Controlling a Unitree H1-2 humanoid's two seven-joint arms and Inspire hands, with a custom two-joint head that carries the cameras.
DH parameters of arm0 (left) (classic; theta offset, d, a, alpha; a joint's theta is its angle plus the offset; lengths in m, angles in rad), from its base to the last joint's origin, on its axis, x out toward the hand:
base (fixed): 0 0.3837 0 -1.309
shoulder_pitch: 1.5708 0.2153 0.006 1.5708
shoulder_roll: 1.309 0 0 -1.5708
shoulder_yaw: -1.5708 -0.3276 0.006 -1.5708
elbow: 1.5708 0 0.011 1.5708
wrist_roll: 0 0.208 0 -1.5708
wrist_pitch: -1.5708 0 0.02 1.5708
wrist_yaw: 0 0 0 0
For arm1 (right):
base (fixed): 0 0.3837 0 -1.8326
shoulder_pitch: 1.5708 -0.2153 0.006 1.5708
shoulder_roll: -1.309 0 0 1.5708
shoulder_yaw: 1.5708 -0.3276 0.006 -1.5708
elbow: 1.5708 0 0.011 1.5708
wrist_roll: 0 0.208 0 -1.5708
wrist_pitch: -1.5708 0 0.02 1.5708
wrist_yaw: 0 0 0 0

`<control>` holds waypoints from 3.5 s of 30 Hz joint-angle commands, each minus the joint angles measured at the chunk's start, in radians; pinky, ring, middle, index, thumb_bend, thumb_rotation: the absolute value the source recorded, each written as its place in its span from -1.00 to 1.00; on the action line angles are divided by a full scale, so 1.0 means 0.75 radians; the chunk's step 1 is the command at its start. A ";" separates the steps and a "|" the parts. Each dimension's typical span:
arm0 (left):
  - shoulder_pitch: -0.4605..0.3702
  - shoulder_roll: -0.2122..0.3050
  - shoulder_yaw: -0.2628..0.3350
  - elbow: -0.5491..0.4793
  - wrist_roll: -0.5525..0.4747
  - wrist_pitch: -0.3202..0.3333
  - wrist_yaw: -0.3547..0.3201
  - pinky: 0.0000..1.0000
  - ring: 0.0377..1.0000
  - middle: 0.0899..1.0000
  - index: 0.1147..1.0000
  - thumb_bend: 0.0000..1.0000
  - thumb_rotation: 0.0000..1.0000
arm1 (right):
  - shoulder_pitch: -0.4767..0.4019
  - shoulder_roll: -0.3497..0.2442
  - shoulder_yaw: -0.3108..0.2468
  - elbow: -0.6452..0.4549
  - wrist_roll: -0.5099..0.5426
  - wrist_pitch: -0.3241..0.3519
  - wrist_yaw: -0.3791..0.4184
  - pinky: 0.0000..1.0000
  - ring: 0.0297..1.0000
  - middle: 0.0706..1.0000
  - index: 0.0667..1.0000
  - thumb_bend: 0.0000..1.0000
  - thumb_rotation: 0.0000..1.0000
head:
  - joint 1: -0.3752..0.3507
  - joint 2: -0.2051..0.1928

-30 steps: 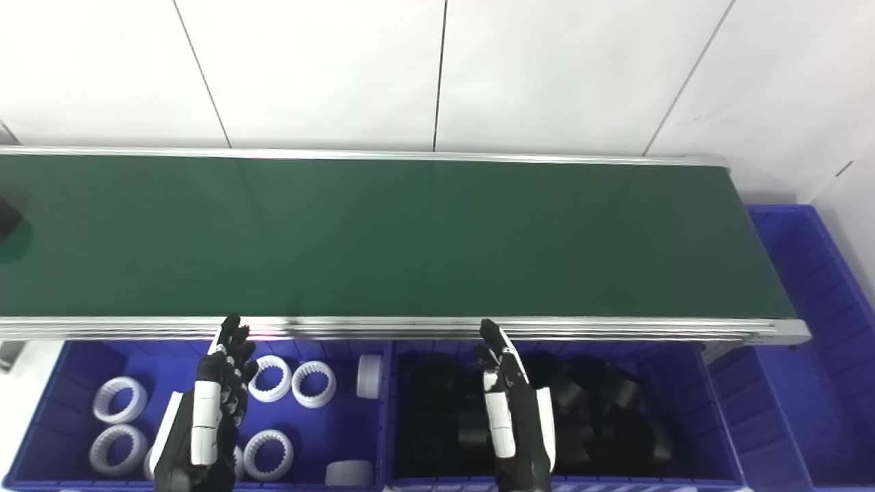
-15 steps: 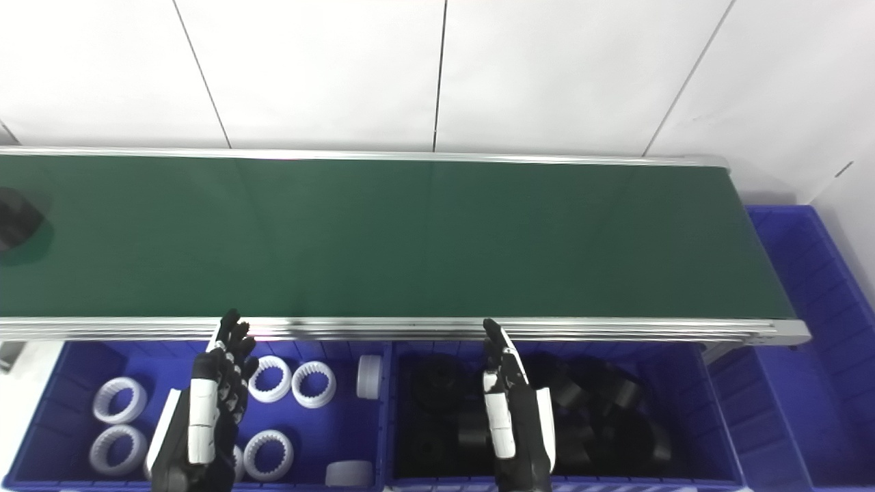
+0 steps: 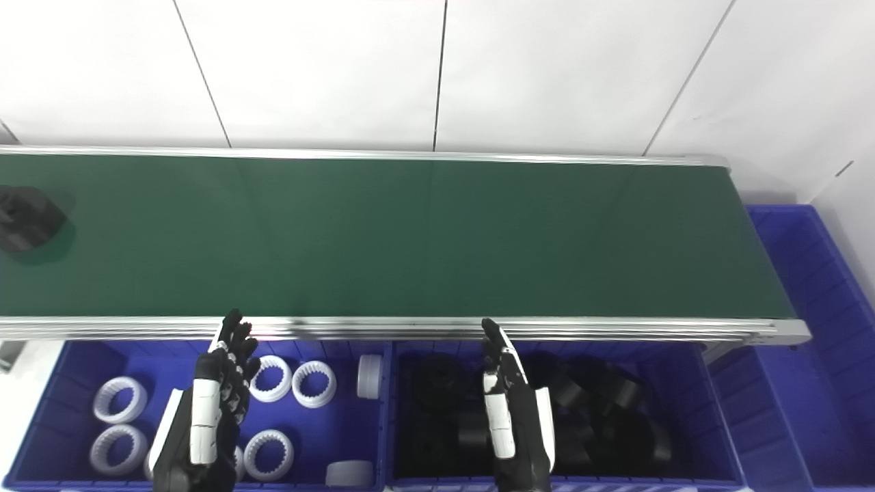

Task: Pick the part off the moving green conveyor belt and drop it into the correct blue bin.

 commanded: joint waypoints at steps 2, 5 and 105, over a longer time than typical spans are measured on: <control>-0.004 0.002 -0.011 -0.029 0.012 -0.025 -0.001 1.00 1.00 1.00 1.00 0.12 1.00 | 0.008 0.003 0.002 -0.050 0.010 -0.023 0.016 0.87 0.87 0.88 0.80 0.66 1.00 | 0.003 0.002; -0.013 0.010 -0.011 -0.035 0.003 -0.014 -0.009 1.00 1.00 1.00 1.00 0.11 1.00 | 0.006 0.004 0.000 -0.051 0.016 -0.019 0.016 0.87 0.88 0.88 0.80 0.66 1.00 | 0.006 0.001; -0.067 -0.008 -0.002 0.376 -0.027 -0.293 0.048 1.00 1.00 1.00 1.00 0.06 0.94 | -0.115 -0.037 -0.098 0.409 0.076 -0.309 0.056 0.84 0.85 0.90 0.84 0.43 1.00 | 0.097 -0.538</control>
